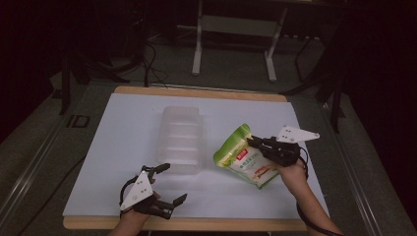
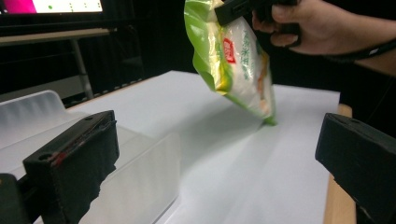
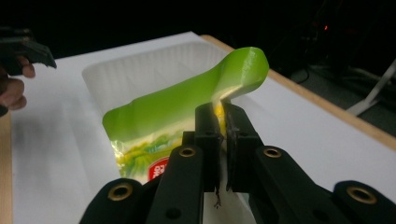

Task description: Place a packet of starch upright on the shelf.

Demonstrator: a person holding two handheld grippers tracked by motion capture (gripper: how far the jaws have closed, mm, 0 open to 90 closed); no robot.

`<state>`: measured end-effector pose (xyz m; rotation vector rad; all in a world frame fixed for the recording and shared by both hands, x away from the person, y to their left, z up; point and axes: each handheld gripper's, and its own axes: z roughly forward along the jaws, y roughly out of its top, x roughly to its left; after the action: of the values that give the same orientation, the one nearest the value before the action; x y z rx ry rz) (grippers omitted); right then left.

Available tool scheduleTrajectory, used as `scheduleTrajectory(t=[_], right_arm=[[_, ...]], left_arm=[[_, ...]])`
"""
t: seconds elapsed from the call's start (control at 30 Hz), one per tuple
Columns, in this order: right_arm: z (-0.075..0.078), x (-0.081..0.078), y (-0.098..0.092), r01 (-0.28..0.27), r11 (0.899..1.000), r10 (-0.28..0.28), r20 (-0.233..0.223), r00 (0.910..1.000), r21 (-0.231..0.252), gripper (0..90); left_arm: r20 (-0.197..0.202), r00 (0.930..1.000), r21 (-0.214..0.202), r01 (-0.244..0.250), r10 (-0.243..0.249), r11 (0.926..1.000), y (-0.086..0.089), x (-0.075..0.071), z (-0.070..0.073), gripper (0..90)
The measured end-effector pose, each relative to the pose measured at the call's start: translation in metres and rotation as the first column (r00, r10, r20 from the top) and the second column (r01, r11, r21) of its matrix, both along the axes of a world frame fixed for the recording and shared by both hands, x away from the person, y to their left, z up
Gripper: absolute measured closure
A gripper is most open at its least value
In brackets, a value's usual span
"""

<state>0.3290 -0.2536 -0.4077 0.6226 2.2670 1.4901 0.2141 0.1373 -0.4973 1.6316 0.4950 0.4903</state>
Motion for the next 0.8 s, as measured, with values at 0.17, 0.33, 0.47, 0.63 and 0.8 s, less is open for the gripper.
scheduleTrajectory(t=[0.17, 0.33, 0.47, 0.63, 0.8], right_arm=[[0.015, -0.006, 0.001, 0.003, 0.998, -0.004, 0.020, 0.9998, 0.057, 85.8], [0.029, -0.013, 0.001, -0.011, 0.993, 0.006, 0.036, 0.9993, 0.121, 85.8], [0.041, -0.021, 0.003, -0.018, 0.988, 0.010, 0.053, 0.9985, 0.155, 85.7], [0.053, -0.029, 0.005, -0.032, 0.982, 0.019, 0.067, 0.9975, 0.188, 85.7], [0.061, -0.035, 0.006, -0.046, 0.977, 0.030, 0.080, 0.9963, 0.210, 85.7]], left_arm=[[-0.004, 1.0000, -0.023, -0.004, 0.004, 0.9997, -0.006, 0.002, 0.011, 0.0], [0.026, 0.9990, -0.032, 0.038, -0.037, 0.9988, -0.018, 0.006, 0.023, 0.0], [0.025, 0.9969, -0.031, 0.076, -0.075, 0.9966, -0.031, 0.010, 0.029, 0.0], [0.001, 0.9941, -0.022, 0.109, -0.109, 0.9938, -0.047, 0.015, 0.037, 0.0], [-0.055, 0.9905, -0.045, 0.124, -0.126, 0.9913, -0.058, 0.026, 0.045, 0.0]])
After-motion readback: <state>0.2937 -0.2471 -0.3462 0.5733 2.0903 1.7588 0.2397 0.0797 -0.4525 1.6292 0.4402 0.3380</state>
